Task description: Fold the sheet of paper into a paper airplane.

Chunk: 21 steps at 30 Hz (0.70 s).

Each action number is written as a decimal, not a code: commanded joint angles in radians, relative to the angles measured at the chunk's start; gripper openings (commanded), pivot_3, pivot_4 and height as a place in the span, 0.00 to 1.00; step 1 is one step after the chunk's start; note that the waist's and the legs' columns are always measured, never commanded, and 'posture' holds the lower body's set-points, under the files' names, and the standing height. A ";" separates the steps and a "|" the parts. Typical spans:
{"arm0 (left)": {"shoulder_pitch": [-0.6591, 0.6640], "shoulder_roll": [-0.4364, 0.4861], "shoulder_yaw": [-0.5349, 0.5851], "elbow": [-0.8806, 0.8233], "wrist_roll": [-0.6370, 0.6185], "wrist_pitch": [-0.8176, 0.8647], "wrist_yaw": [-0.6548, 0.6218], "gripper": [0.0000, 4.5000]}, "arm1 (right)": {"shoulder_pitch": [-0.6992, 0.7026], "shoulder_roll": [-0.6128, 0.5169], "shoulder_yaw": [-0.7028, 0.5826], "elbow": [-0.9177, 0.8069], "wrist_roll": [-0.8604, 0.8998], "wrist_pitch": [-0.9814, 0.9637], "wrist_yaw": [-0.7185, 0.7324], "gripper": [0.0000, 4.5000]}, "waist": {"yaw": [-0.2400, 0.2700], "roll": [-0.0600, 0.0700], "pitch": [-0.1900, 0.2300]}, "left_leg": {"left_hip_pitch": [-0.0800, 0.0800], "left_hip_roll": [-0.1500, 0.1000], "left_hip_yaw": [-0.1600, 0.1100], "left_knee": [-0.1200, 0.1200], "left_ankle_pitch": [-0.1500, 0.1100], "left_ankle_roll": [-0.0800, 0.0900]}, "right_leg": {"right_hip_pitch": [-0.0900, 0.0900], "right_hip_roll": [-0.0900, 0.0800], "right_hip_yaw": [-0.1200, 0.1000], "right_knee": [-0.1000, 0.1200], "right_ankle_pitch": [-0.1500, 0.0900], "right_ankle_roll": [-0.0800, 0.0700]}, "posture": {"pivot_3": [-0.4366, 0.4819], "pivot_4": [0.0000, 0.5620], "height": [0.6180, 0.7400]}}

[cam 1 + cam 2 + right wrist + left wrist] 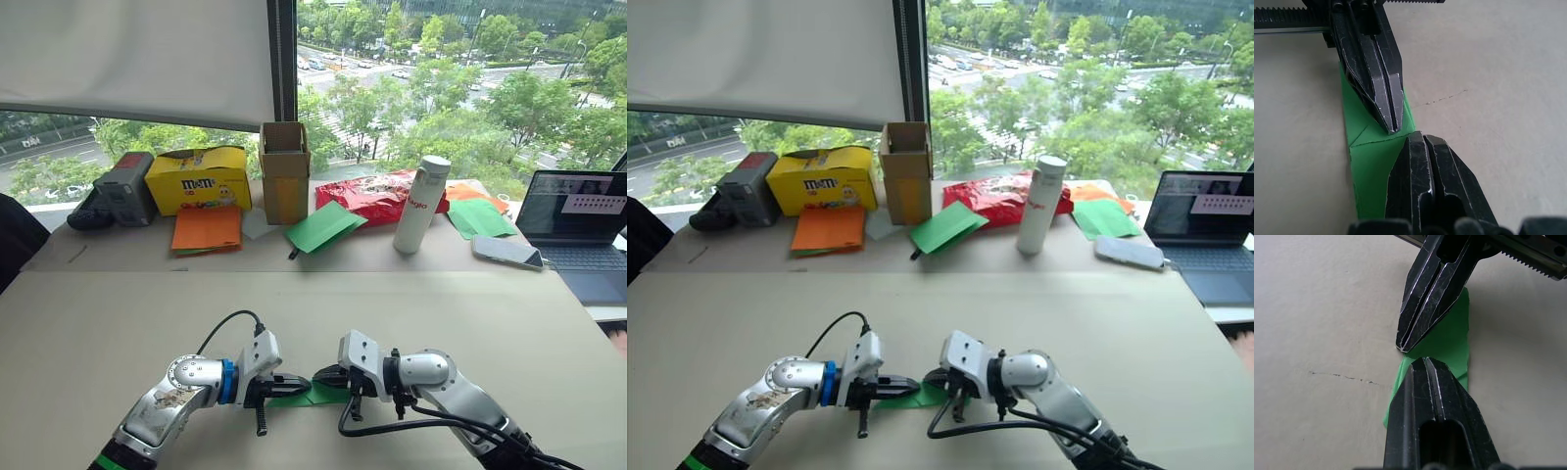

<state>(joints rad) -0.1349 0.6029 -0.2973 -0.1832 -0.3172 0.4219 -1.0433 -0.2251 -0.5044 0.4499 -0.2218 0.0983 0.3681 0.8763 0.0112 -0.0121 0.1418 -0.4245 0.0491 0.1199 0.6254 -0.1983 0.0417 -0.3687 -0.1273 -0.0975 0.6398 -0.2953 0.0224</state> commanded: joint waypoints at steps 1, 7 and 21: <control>0.029 0.029 -0.038 0.061 0.032 0.055 -0.014 0.00 | 0.085 -0.078 -0.003 0.033 -0.034 0.066 0.003 0.01 | 0.004 0.000 -0.001 | 0.000 0.000 0.000 0.000 0.000 0.000 | 0.000 0.000 0.000 0.000 0.000 0.000 | 0.48 0.27 1.00; 0.006 0.017 -0.050 0.091 0.038 0.045 -0.027 0.00 | 0.192 -0.164 -0.095 -0.008 0.007 0.058 0.011 0.01 | 0.024 0.002 -0.003 | 0.000 -0.002 0.000 0.000 -0.002 0.002 | 0.003 -0.002 0.000 -0.004 0.000 0.001 | 0.48 0.27 1.00; -0.034 -0.008 -0.068 0.155 0.048 0.013 -0.049 0.00 | 0.289 -0.246 -0.385 -0.092 0.229 0.100 0.019 0.01 | 0.031 -0.001 -0.013 | 0.000 -0.002 -0.001 0.000 -0.003 0.004 | 0.008 -0.003 0.002 -0.014 0.001 0.004 | 0.48 0.27 1.00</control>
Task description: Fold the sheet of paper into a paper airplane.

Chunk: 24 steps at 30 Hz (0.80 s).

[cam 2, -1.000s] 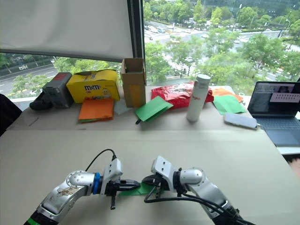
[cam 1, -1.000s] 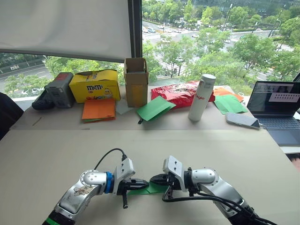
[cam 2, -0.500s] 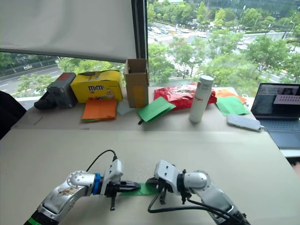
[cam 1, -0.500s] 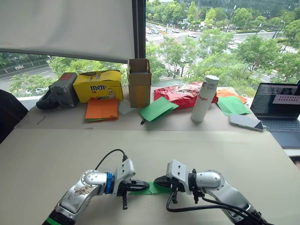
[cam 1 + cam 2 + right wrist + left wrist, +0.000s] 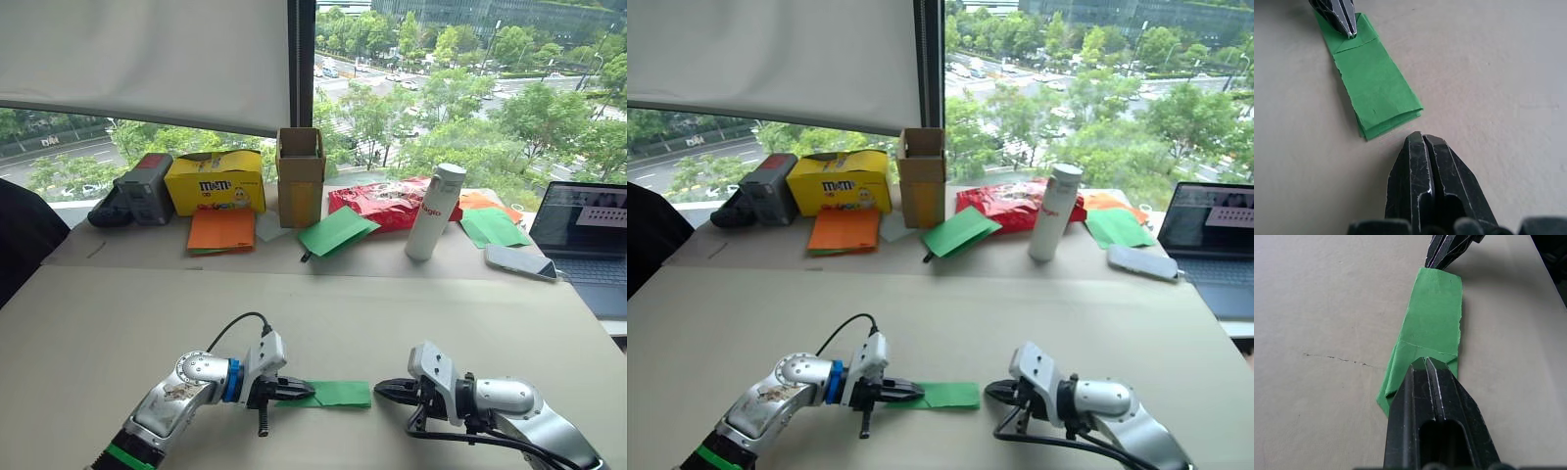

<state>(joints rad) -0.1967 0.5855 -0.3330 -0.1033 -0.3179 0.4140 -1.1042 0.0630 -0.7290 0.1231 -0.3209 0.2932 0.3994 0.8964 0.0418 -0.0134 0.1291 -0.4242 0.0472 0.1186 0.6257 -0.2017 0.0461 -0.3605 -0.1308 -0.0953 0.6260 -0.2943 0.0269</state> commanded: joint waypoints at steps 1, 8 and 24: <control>0.027 0.007 -0.030 0.076 0.049 0.019 0.012 0.00 | -0.015 -0.022 -0.069 -0.017 0.054 0.081 0.004 0.01 | 0.000 0.000 0.000 | 0.000 0.000 0.000 0.000 0.000 0.000 | 0.000 0.000 0.000 0.000 0.000 0.000 | 0.48 0.27 1.00; 0.014 0.003 0.200 -0.059 -0.208 0.154 -0.007 0.00 | -0.108 -0.082 -0.054 -0.197 0.177 0.192 0.101 0.01 | -0.004 0.003 0.010 | -0.006 0.001 0.001 0.001 0.001 0.001 | -0.008 0.001 -0.001 0.002 0.002 0.001 | 0.48 0.27 1.00; 0.199 0.304 0.495 -0.310 -0.488 0.352 -0.101 0.00 | -0.346 0.011 0.174 -0.133 0.093 0.252 0.067 0.01 | -0.028 0.000 0.030 | -0.020 0.002 0.001 0.004 0.008 -0.002 | -0.023 0.015 -0.002 0.008 0.005 0.001 | 0.48 0.27 1.00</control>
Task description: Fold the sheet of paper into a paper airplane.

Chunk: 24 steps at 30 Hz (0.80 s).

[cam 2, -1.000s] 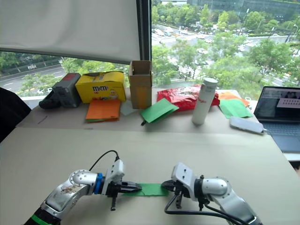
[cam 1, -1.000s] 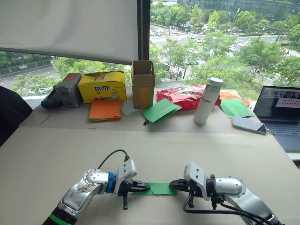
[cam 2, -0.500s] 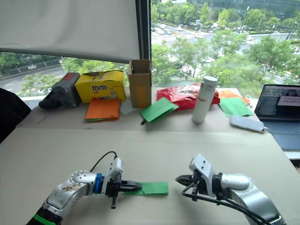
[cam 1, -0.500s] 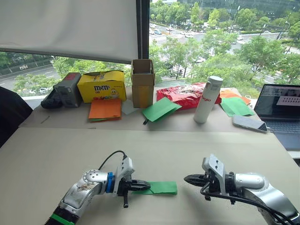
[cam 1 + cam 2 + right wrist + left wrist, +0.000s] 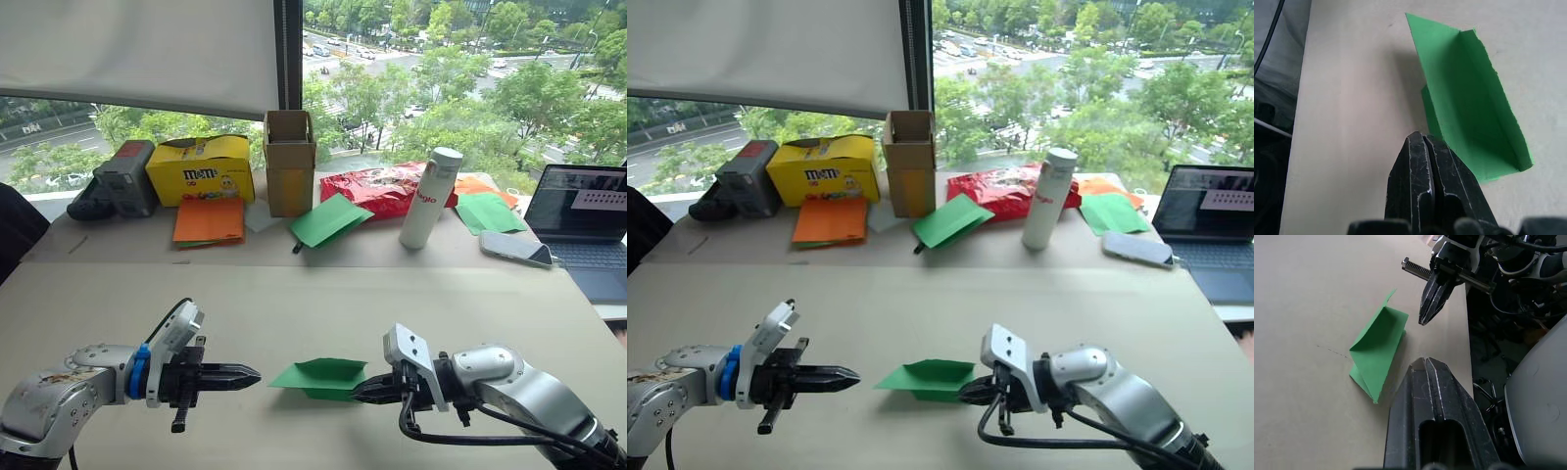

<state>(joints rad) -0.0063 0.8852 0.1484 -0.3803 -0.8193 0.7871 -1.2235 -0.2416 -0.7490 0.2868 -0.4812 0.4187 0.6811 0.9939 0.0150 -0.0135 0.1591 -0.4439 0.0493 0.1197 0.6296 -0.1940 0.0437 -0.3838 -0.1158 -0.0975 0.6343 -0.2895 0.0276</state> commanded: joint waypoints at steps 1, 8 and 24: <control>0.016 0.002 0.010 -0.037 0.016 -0.024 0.025 0.00 | -0.058 0.051 0.021 0.048 -0.056 -0.036 -0.050 0.01 | -0.001 0.000 0.000 | 0.000 0.000 0.000 0.000 0.000 0.000 | -0.001 0.000 0.001 0.001 0.001 -0.001 | 0.48 0.27 1.00; 0.045 -0.010 0.002 -0.054 0.008 -0.023 0.046 0.00 | -0.128 0.120 -0.040 0.081 -0.093 -0.022 -0.150 0.01 | -0.003 -0.001 0.000 | -0.002 0.000 0.002 0.002 0.009 -0.005 | -0.004 0.001 0.002 0.009 0.004 -0.007 | 0.48 0.27 1.00; -0.036 -0.012 -0.071 -0.002 0.092 -0.073 0.045 0.00 | -0.216 0.122 0.173 0.061 -0.177 0.037 -0.106 0.49 | -0.004 -0.001 0.000 | -0.002 0.001 0.002 0.002 0.010 -0.006 | -0.005 0.003 0.001 0.013 0.004 -0.007 | 0.48 0.27 1.00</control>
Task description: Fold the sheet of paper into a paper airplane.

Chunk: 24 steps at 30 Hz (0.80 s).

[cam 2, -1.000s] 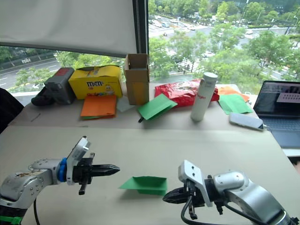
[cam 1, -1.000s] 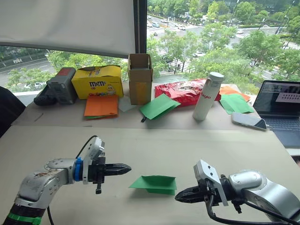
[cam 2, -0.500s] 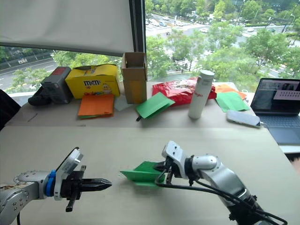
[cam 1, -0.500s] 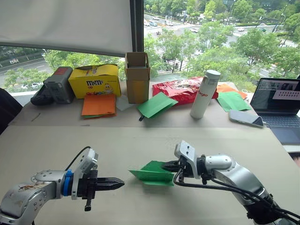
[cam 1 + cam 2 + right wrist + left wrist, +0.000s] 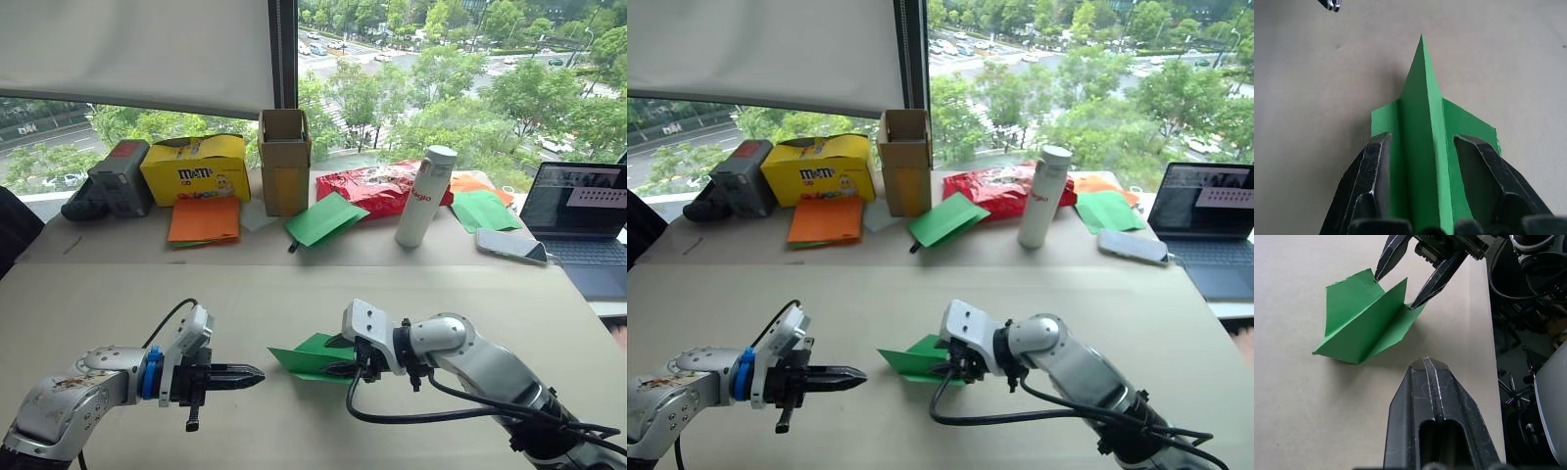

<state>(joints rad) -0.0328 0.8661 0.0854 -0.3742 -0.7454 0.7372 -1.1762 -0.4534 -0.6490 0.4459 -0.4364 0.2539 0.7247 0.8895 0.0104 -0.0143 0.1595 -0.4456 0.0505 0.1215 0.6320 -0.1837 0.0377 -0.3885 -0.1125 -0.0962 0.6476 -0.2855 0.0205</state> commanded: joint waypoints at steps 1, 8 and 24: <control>-0.013 0.008 -0.011 -0.006 0.024 -0.024 -0.001 0.00 | -0.005 0.025 0.022 0.030 -0.024 -0.013 -0.005 0.49 | 0.001 0.000 0.000 | 0.000 0.000 0.000 0.000 0.000 0.000 | 0.000 0.000 0.000 0.000 0.000 0.000 | 0.48 0.27 1.00; -0.070 -0.013 -0.058 0.027 0.039 -0.028 -0.017 0.00 | 0.001 0.039 -0.021 0.031 -0.015 0.021 -0.020 0.01 | 0.001 0.000 0.000 | 0.000 0.000 0.000 0.001 0.000 0.000 | 0.000 0.000 0.000 0.001 0.000 0.000 | 0.48 0.27 1.00; -0.314 -0.175 -0.157 0.258 0.146 -0.097 0.008 0.00 | 0.120 -0.184 -0.681 0.178 0.049 0.168 -0.203 0.01 | 0.002 -0.001 0.000 | -0.001 -0.001 0.000 0.006 0.000 0.002 | 0.003 0.001 0.000 0.004 0.000 0.000 | 0.48 0.27 1.00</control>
<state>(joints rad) -0.3281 0.6974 -0.0873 -0.1109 -0.6025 0.6569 -1.1758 -0.3029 -0.8182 -0.1711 -0.3023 0.3226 0.8851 0.7289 0.0126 -0.0153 0.1592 -0.4469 0.0496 0.1221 0.6379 -0.1838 0.0394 -0.3862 -0.1115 -0.0957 0.6519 -0.2853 0.0205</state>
